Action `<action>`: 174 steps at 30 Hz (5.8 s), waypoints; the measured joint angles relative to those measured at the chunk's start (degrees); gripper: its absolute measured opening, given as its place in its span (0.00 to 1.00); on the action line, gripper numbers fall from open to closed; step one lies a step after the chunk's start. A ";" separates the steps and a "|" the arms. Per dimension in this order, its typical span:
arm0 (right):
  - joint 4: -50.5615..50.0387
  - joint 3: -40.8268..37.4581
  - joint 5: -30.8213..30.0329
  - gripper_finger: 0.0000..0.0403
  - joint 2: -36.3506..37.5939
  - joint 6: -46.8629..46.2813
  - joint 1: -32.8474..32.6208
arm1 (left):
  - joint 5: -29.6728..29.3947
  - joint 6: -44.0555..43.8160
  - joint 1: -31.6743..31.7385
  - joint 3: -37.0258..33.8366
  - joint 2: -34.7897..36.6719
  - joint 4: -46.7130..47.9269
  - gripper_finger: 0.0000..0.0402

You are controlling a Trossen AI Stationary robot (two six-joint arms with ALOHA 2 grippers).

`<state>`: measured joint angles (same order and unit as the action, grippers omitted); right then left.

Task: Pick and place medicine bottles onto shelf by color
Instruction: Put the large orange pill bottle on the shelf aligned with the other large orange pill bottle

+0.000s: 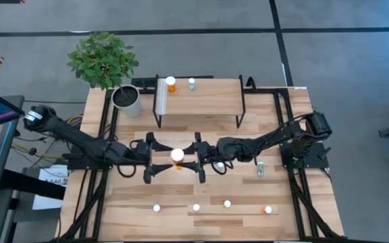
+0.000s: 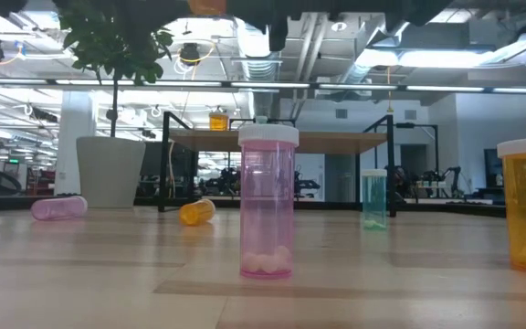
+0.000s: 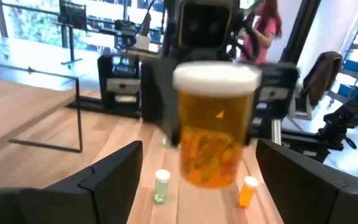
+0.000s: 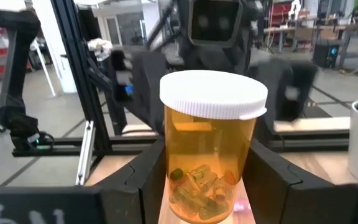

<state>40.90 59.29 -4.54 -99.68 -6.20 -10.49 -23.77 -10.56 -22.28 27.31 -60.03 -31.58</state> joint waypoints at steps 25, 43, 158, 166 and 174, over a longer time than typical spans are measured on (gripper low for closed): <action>-4.78 0.00 0.00 0.50 0.02 -0.32 -0.40 | -2.44 1.42 0.21 -0.04 -1.59 -3.68 0.85; -5.07 -0.04 0.00 0.49 0.02 -0.46 -0.36 | -0.28 1.70 2.13 1.27 -6.56 -9.87 0.93; -34.12 0.02 -10.80 0.65 12.24 -2.87 -0.03 | -18.72 3.21 29.44 10.23 -6.44 9.33 0.50; -34.07 0.02 -10.80 0.65 12.24 -2.99 0.01 | -11.33 0.36 37.28 10.28 -7.64 10.96 0.50; -33.63 0.00 -10.80 0.65 12.24 -3.25 0.01 | -7.96 0.28 40.44 10.29 -13.68 5.71 0.50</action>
<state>7.27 59.29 -15.33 -87.44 -9.45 -10.48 -31.73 -10.28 18.16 37.60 -73.72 -25.87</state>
